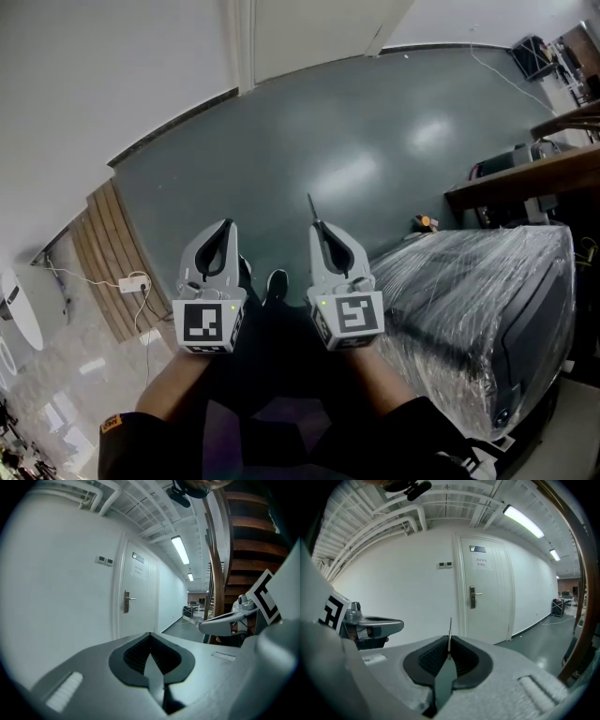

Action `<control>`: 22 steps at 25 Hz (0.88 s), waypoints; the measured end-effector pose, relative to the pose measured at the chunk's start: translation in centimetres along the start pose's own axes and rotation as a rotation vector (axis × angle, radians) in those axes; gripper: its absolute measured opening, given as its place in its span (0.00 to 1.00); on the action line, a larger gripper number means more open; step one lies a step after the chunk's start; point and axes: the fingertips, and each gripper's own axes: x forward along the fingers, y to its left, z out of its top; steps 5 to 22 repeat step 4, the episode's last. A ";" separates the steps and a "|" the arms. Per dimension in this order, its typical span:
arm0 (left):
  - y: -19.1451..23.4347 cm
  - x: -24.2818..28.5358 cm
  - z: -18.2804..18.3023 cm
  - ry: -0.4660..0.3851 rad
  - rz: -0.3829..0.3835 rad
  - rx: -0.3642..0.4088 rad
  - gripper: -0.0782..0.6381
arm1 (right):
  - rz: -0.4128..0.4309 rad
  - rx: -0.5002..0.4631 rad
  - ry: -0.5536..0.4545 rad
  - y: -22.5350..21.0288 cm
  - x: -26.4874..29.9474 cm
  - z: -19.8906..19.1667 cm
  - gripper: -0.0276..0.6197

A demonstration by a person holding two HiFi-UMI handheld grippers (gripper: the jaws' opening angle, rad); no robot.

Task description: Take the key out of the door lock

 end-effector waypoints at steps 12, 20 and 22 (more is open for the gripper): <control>-0.3 0.1 -0.1 0.001 0.004 -0.004 0.13 | 0.001 -0.001 -0.001 -0.3 -0.1 0.0 0.06; -0.3 0.1 -0.1 0.001 0.004 -0.004 0.13 | 0.001 -0.001 -0.001 -0.3 -0.1 0.0 0.06; -0.3 0.1 -0.1 0.001 0.004 -0.004 0.13 | 0.001 -0.001 -0.001 -0.3 -0.1 0.0 0.06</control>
